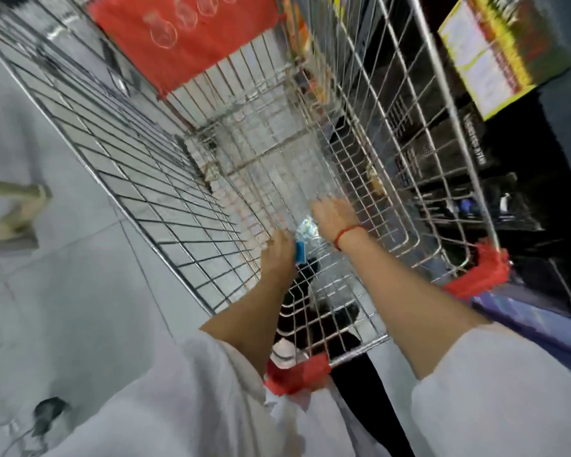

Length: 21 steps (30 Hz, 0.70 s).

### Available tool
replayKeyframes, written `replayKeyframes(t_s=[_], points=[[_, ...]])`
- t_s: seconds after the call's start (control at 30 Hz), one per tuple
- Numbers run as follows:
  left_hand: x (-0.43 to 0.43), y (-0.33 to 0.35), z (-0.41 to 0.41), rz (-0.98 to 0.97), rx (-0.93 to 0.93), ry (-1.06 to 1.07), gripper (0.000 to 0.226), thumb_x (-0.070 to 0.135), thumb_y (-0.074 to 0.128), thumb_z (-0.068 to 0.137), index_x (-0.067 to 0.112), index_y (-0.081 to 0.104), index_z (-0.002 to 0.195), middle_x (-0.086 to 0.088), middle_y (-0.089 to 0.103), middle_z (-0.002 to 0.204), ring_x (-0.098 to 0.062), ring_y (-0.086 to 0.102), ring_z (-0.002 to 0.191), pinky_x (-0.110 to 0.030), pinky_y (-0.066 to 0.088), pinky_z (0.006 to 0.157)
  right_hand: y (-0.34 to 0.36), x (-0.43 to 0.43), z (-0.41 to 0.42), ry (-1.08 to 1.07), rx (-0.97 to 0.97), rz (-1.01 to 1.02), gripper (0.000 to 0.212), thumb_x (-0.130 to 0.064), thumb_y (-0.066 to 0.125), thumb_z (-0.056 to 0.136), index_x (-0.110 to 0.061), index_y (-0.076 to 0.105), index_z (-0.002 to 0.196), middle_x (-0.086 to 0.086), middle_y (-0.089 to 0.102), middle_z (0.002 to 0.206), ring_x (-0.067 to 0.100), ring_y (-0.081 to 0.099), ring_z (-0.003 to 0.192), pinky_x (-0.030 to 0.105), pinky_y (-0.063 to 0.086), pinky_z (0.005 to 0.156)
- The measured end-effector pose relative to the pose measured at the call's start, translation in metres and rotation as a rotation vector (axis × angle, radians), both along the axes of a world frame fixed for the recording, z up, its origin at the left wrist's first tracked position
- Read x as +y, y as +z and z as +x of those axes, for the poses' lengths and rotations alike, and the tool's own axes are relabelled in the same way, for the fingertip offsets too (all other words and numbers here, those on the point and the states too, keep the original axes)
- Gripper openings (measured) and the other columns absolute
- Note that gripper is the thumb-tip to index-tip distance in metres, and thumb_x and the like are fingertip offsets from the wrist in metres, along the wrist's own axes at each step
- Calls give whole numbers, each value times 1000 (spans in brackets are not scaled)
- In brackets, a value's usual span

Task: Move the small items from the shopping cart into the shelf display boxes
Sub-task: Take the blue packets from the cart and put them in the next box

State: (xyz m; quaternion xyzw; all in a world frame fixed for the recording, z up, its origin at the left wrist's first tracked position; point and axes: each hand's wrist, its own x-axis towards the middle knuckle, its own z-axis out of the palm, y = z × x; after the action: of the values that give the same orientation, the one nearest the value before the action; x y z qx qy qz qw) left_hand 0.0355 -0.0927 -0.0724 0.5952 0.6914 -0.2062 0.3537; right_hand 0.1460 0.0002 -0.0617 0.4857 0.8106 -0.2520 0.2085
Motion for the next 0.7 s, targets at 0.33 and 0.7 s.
replayKeyframes(t_s=[0.33,0.7], points=[[17,-4,-1,83,-35,215,23,18,53,93,0,56,107,-17,63,103,-32,64,88,-39,52,70,-32,-5,-4,132,-151,66,55,-11,69,78,-16,49,129,12,43,142,29,35,133,44,35,106],[46,38,-26,65,-394,930,27,14,56,92,-2,59,113,-12,64,91,-16,59,70,-27,54,64,15,-3,30,-546,-55,-200,25,-11,53,94,-2,56,118,19,62,119,32,60,107,38,51,89]])
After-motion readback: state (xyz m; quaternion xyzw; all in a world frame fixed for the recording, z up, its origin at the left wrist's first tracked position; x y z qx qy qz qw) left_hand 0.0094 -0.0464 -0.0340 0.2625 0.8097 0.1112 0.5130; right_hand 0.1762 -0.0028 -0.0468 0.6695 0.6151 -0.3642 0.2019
